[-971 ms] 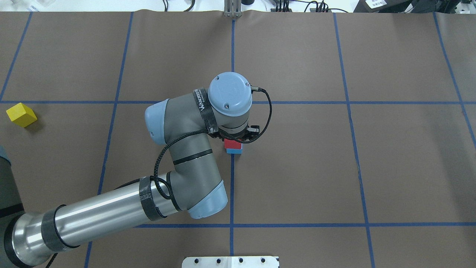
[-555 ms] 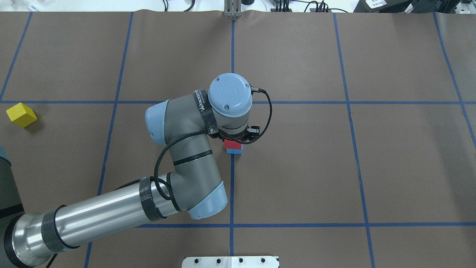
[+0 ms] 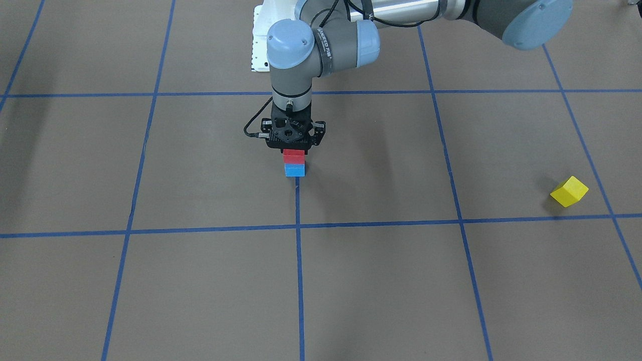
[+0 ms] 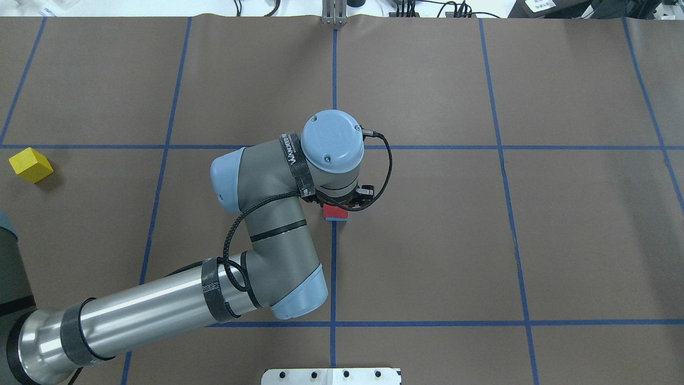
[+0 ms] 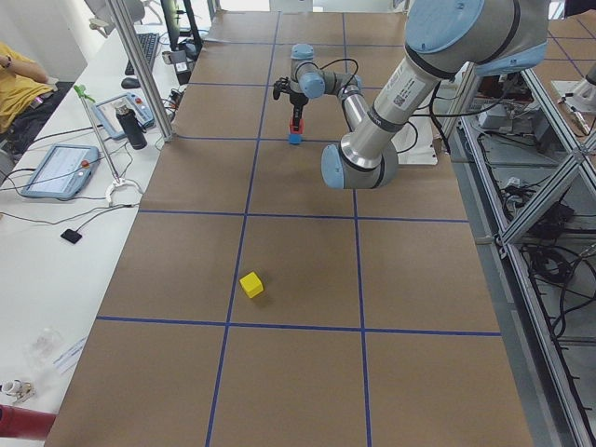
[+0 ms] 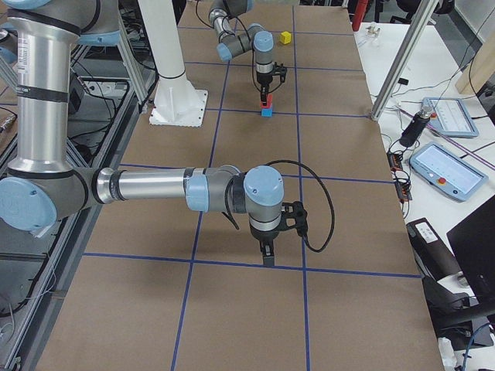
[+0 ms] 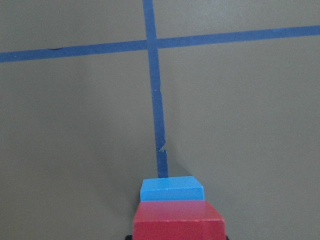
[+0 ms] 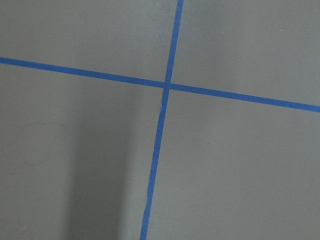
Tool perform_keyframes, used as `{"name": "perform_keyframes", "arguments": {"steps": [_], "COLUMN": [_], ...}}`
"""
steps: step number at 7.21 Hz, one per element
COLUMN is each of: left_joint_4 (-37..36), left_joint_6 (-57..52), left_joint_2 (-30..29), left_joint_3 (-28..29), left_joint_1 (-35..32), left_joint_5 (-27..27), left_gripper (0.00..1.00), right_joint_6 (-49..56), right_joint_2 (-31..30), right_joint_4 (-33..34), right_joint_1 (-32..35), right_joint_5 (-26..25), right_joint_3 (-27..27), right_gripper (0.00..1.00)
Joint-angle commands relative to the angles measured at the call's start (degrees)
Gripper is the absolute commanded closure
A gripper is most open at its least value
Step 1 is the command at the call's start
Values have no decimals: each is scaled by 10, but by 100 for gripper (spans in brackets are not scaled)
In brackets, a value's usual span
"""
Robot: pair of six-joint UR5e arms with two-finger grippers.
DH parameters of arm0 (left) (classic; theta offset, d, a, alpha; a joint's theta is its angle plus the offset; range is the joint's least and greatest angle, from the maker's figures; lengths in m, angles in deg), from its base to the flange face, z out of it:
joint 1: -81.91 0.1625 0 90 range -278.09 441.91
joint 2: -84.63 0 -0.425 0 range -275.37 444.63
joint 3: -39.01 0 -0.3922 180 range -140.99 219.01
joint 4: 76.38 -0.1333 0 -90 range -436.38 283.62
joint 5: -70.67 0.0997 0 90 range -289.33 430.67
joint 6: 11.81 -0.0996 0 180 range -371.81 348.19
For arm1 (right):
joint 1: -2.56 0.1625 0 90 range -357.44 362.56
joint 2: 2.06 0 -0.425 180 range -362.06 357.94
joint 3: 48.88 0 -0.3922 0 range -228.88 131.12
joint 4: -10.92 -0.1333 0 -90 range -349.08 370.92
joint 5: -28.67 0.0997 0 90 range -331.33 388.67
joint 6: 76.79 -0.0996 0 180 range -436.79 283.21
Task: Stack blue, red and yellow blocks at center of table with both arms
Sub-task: 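Lower the red cube onto the blue cube and open the left gripper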
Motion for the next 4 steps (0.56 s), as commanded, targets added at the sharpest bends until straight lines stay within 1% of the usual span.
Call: {"name": "perform_keyframes", "arguments": {"steps": [1, 4], "left_joint_4": [4, 6], "left_joint_6": [1, 4], "left_joint_2": [0, -1], "left_joint_3": [0, -1], "left_joint_1": [1, -1], "left_joint_5": [0, 0], "left_gripper": [49, 49], "right_joint_6": [0, 0], "right_joint_2": [0, 0], "right_joint_4": [0, 0], "right_joint_1": [0, 0], "right_joint_5": [0, 0], "right_joint_3": [0, 0], "right_gripper": [0, 0]}}
